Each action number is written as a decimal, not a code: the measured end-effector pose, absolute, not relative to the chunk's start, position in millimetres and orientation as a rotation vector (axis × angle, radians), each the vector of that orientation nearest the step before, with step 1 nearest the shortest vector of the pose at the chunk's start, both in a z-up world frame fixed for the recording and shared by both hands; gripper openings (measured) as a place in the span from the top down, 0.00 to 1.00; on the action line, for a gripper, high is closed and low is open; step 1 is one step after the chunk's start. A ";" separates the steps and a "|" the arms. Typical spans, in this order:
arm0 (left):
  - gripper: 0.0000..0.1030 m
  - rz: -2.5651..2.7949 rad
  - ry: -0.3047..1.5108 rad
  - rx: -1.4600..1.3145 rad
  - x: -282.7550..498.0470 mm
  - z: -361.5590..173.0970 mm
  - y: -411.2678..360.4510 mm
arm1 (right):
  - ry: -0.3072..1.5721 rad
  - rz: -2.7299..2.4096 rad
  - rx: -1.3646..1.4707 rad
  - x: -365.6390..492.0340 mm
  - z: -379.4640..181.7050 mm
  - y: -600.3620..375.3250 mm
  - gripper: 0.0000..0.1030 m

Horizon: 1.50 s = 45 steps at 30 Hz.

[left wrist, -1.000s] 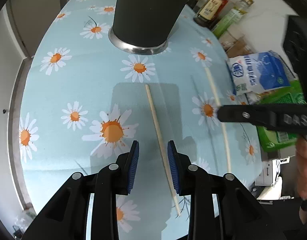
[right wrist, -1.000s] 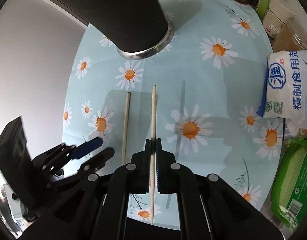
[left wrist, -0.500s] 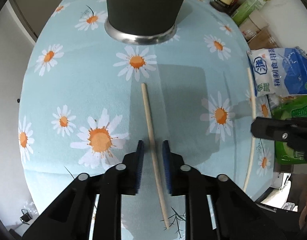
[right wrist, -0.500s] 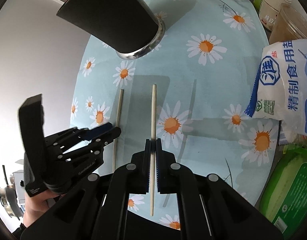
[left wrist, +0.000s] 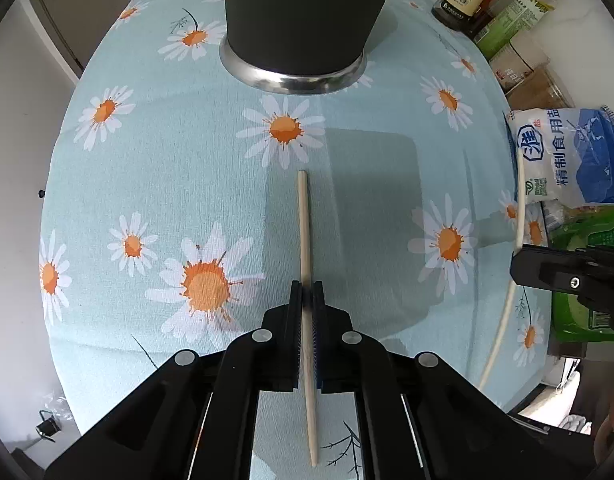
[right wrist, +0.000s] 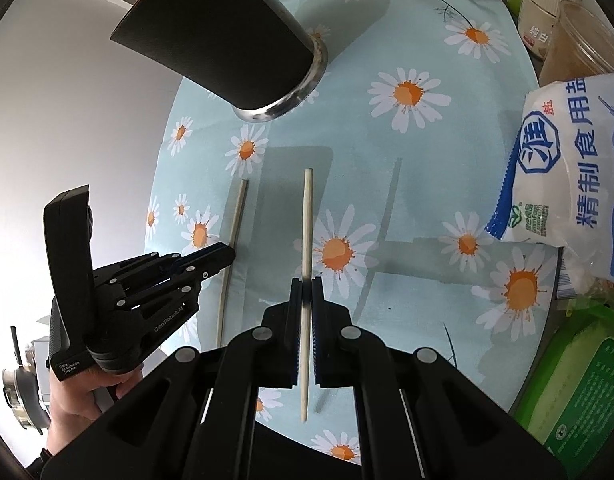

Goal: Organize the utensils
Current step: 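Lift both held chopsticks up over the black holder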

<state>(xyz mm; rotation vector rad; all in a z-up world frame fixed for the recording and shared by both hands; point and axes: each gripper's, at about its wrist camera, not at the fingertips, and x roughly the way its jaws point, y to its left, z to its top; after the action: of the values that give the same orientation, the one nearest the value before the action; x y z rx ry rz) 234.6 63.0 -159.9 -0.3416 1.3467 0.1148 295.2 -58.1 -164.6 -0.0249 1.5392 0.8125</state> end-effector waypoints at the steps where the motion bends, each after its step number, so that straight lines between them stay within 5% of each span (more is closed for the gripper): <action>1: 0.96 0.109 1.341 -0.344 232.7 -158.4 64.1 | 1.539 0.811 -0.027 293.7 -163.8 -56.5 0.95; 25: 0.97 -0.089 1.101 -0.341 179.5 -96.7 108.0 | 1.462 0.782 -0.002 255.2 -143.7 -3.8 0.95; 45: 0.97 -0.240 0.841 -0.284 169.3 -50.1 122.1 | 1.182 0.886 0.047 235.6 -85.5 7.8 0.95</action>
<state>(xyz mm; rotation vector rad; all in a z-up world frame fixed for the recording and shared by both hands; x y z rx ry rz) 169.3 122.1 -50.1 -0.2836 0.8406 -0.2399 235.6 7.8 -85.5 0.0468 1.1825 0.8857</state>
